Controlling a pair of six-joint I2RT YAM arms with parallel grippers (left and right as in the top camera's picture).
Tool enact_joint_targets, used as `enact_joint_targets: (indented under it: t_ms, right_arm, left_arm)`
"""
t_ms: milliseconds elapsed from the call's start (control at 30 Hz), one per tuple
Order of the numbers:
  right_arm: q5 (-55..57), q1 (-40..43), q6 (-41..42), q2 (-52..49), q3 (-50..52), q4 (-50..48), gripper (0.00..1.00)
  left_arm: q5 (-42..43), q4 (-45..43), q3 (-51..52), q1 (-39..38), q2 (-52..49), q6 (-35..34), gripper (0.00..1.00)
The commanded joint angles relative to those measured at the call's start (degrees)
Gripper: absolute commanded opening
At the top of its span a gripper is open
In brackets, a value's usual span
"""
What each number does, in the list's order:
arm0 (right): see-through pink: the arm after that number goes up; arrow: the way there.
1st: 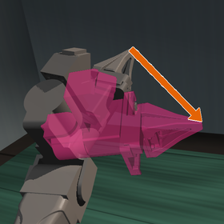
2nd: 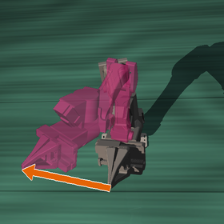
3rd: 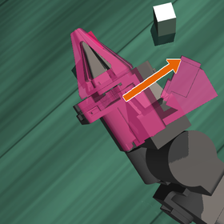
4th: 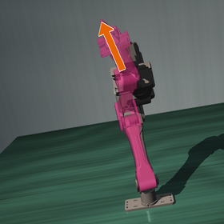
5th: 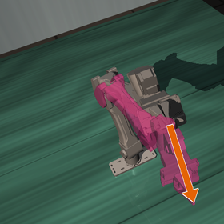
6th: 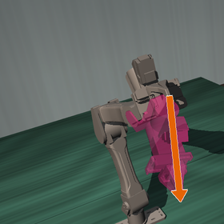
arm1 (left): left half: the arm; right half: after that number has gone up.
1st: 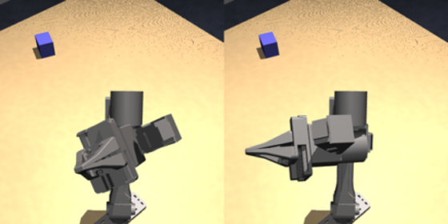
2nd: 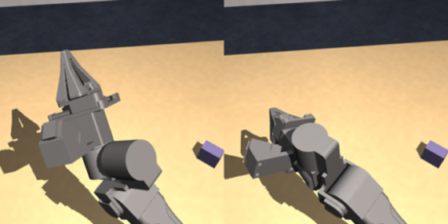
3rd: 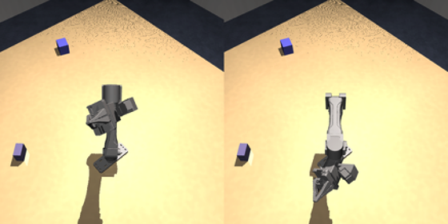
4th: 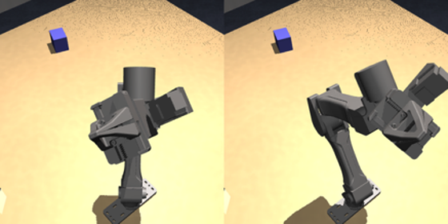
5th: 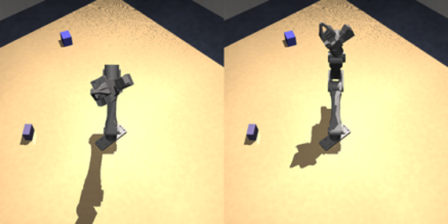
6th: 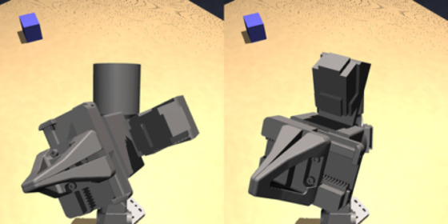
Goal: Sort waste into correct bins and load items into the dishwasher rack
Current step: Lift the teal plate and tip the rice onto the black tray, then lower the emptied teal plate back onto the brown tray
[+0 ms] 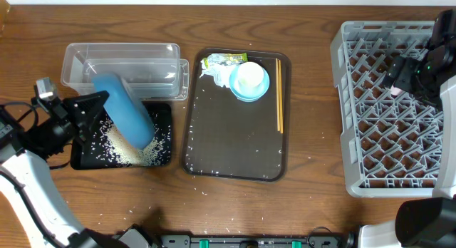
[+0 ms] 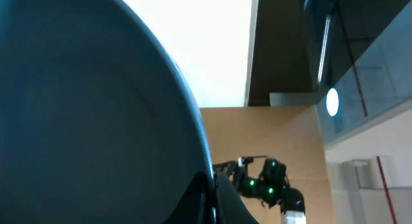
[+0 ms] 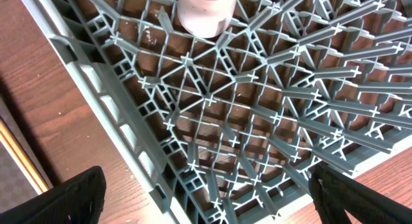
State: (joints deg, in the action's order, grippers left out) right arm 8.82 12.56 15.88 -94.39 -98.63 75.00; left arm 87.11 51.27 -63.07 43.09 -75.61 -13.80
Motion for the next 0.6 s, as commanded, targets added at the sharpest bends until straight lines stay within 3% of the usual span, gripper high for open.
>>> enact_joint_targets:
  t_ms: [0, 100, 267, 567]
  right_arm:
    - [0.3, 0.1, -0.5, -0.1, -0.5, 0.0, 0.99]
    - [0.3, 0.1, -0.5, -0.1, -0.5, 0.0, 0.99]
    - [0.3, 0.1, -0.5, -0.1, -0.5, 0.0, 0.99]
    - [0.3, 0.1, -0.5, -0.1, -0.5, 0.0, 0.99]
  left_arm:
    - [2.8, 3.6, 0.0, -3.2, 4.7, 5.0, 0.06]
    - [-1.3, 5.6, 0.0, -9.2, 8.6, 7.4, 0.06]
    - [-20.0, 5.4, 0.0, -24.1, 14.4, 7.1, 0.06]
    - [-53.2, -5.5, 0.0, -57.1, 15.5, -3.9, 0.06]
